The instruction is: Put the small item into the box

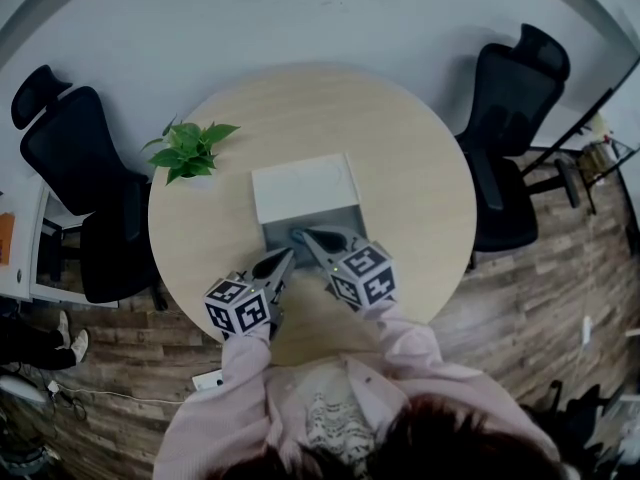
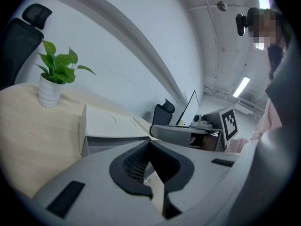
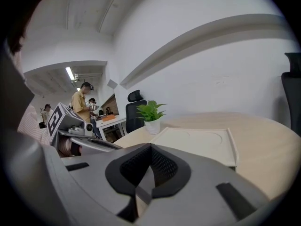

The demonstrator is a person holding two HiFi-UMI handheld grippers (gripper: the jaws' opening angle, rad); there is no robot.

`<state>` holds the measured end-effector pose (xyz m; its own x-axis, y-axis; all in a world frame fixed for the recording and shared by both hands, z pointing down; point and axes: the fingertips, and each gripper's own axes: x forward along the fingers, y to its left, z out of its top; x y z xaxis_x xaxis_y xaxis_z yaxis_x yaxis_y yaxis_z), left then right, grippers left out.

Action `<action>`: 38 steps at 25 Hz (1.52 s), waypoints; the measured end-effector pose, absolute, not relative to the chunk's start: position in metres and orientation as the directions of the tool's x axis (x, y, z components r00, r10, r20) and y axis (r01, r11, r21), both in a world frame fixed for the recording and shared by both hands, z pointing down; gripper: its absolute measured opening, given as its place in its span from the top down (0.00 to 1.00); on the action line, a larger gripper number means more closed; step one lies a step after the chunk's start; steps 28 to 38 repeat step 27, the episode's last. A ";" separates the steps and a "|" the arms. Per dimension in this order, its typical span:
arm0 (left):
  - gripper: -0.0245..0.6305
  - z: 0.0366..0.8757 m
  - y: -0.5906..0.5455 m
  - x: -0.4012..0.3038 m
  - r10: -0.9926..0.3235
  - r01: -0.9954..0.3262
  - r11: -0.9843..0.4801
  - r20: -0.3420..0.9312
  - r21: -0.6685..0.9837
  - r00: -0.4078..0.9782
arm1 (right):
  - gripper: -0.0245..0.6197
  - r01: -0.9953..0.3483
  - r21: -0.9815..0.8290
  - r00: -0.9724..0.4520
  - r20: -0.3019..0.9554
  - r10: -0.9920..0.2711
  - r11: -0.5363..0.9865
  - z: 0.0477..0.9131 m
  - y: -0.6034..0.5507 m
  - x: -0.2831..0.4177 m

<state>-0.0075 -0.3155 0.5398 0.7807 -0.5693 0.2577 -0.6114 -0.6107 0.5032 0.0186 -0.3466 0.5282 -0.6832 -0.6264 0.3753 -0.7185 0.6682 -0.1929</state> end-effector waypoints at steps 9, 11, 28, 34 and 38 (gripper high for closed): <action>0.95 0.534 -0.315 -0.007 -0.575 -0.612 -0.629 0.243 0.479 0.781 | 0.97 -0.706 -0.220 -0.701 0.354 -0.619 0.673 0.526 -0.339 0.020; 0.95 0.532 -0.314 -0.007 -0.578 -0.612 -0.634 0.237 0.472 0.781 | 0.97 -0.702 -0.223 -0.706 0.348 -0.617 0.677 0.525 -0.337 0.020; 0.95 0.527 -0.309 0.000 -0.570 -0.604 -0.659 0.226 0.447 0.790 | 0.97 -0.687 -0.223 -0.720 0.338 -0.606 0.692 0.524 -0.327 0.020; 0.95 0.527 -0.309 0.000 -0.570 -0.604 -0.659 0.226 0.447 0.790 | 0.97 -0.687 -0.223 -0.720 0.338 -0.606 0.692 0.524 -0.327 0.020; 0.95 0.527 -0.309 0.000 -0.570 -0.604 -0.659 0.226 0.447 0.790 | 0.97 -0.687 -0.223 -0.720 0.338 -0.606 0.692 0.524 -0.327 0.020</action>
